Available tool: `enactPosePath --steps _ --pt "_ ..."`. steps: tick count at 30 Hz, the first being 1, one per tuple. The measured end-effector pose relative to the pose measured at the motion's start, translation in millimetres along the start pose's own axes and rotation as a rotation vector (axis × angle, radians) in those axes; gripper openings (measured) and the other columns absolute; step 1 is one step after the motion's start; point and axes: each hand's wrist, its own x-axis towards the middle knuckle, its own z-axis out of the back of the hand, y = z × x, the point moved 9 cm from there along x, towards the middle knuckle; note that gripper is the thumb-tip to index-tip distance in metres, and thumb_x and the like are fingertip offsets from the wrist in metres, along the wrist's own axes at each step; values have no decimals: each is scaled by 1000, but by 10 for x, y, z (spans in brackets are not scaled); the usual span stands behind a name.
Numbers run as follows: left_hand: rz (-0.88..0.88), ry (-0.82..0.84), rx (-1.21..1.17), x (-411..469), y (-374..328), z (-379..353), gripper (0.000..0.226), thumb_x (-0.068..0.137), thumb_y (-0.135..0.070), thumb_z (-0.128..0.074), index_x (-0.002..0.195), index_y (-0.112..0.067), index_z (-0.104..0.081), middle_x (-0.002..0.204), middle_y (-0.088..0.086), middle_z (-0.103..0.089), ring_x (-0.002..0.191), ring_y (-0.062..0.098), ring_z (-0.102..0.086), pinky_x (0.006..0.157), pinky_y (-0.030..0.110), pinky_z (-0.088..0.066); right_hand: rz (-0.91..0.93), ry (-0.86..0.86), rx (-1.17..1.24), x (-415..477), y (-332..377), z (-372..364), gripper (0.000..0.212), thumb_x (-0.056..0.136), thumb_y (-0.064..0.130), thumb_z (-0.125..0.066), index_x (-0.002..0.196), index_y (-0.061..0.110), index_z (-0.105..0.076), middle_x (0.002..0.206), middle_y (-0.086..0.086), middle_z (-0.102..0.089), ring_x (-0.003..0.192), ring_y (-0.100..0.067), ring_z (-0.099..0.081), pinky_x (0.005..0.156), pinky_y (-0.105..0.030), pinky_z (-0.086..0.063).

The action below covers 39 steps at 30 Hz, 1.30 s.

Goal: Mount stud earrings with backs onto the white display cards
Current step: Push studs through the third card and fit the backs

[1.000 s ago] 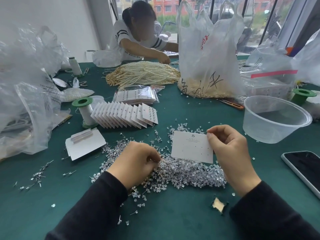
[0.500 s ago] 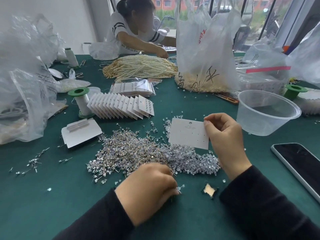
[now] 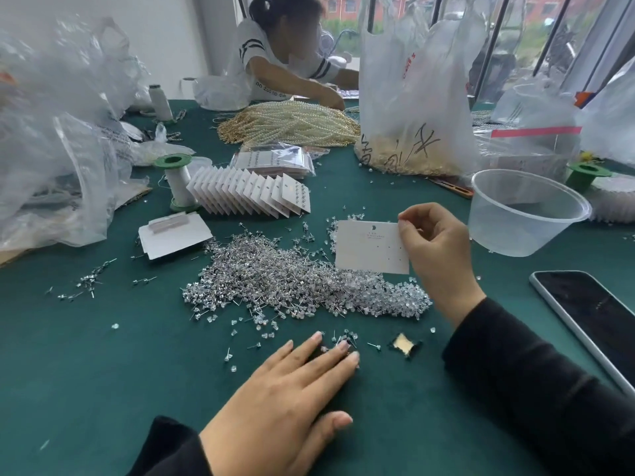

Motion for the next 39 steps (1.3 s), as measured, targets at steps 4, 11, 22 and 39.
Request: enactPosePath --steps 4,11,22,39 --pt "205 -166 -482 138 362 242 24 78 -12 -64 98 -20 -72 95 -5 -73 94 4 -65 87 17 -48 61 31 -53 -45 -36 1 11 85 0 -59 83 11 -60 74 6 -60 62 -6 -53 57 -18 -46" --pt "170 171 -422 891 615 185 24 68 -29 -77 91 -21 -73 75 -7 -69 60 1 -56 63 14 -48 32 -3 -34 -24 -141 14 12 85 3 -59 83 15 -60 75 6 -61 63 -1 -54 59 -11 -46" --pt "-10 205 -405 950 500 -107 13 71 -29 -75 82 -22 -75 81 -4 -68 70 13 -60 70 32 -52 18 8 -19 25 -265 -34 19 86 4 -59 79 22 -59 76 5 -61 61 4 -53 57 -9 -44" --pt "172 -524 -741 834 982 378 11 77 -5 -65 77 -16 -63 90 -1 -62 85 14 -61 78 27 -54 -319 156 312 -200 -182 -88 9 87 3 -59 90 8 -65 75 -3 -68 61 -14 -64 51 -24 -53"
